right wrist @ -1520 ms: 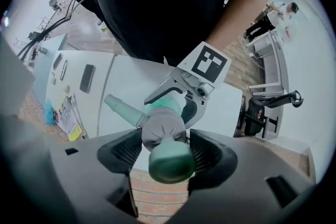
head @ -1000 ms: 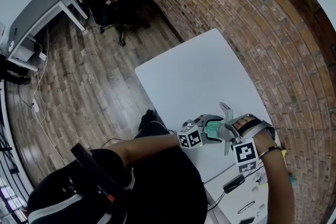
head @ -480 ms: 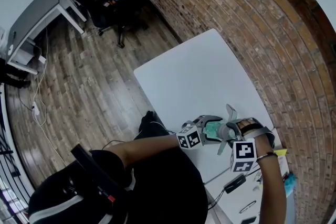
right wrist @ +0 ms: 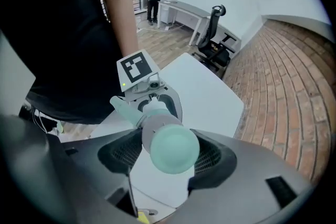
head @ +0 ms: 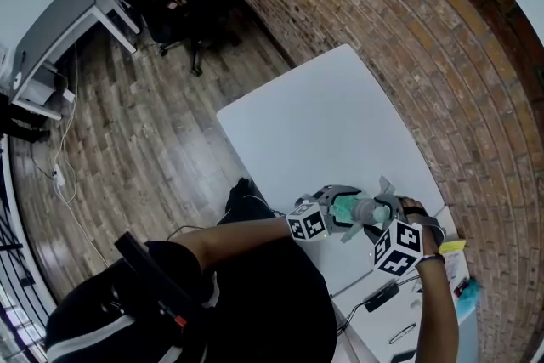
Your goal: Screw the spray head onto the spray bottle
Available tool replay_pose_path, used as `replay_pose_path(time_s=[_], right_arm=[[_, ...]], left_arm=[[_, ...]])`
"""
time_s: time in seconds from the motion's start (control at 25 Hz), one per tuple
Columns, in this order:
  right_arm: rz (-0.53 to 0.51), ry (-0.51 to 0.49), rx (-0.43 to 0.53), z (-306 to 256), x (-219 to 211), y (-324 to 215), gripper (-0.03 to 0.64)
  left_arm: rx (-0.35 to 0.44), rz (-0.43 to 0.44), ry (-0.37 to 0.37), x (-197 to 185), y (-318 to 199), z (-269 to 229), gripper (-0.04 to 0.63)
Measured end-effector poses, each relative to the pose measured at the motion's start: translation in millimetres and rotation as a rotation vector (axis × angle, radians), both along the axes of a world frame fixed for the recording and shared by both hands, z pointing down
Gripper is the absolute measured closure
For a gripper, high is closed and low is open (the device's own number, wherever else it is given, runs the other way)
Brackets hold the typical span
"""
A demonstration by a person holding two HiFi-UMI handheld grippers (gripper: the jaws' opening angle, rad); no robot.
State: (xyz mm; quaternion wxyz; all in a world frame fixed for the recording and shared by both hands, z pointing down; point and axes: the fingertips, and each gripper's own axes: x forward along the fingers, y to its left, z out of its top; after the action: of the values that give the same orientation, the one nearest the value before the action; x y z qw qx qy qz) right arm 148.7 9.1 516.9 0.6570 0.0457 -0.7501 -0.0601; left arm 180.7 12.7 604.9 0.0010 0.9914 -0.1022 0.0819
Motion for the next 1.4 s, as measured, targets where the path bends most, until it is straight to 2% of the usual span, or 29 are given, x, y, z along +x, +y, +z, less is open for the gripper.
replay_pose_path(time_s=[0.32, 0.4, 0.48, 0.64, 0.8, 1.0, 1.12, 1.24, 1.4], right_arm=[[0.3, -0.076, 0.029, -2, 1, -4, 0.334], [0.34, -0.093, 0.043, -2, 1, -4, 0.334], [0.328, -0.1, 0.056, -2, 0, -5, 0.334], [0.208, -0.101, 0.09, -8, -2, -3, 0.334], [-0.007, -0.068, 0.083, -19, -5, 1, 0.334], [-0.329, 0.088, 0.042, -14, -4, 7, 0.334], [-0.482, 0.173, 0.027, -5, -2, 10, 0.334], [-0.556, 0.22, 0.041, 6, -2, 9, 0.334], [-0.535, 0.221, 0.021, 12, -1, 9, 0.334]], left_arm=[[0.0, -0.007, -0.002, 0, 0, -1, 0.183], [-0.001, -0.006, -0.003, 0, 0, 0, 0.183], [-0.002, -0.007, -0.002, -1, 0, 0, 0.183], [-0.001, -0.011, -0.002, 0, -1, 0, 0.183], [0.0, -0.007, 0.0, 0, 0, -1, 0.183], [-0.009, 0.001, 0.001, -1, -1, -1, 0.183], [-0.013, 0.005, 0.0, 0, 0, -1, 0.183], [-0.016, 0.006, -0.001, 0, 0, 0, 0.183], [-0.021, 0.013, 0.0, 0, -1, 0, 0.183]])
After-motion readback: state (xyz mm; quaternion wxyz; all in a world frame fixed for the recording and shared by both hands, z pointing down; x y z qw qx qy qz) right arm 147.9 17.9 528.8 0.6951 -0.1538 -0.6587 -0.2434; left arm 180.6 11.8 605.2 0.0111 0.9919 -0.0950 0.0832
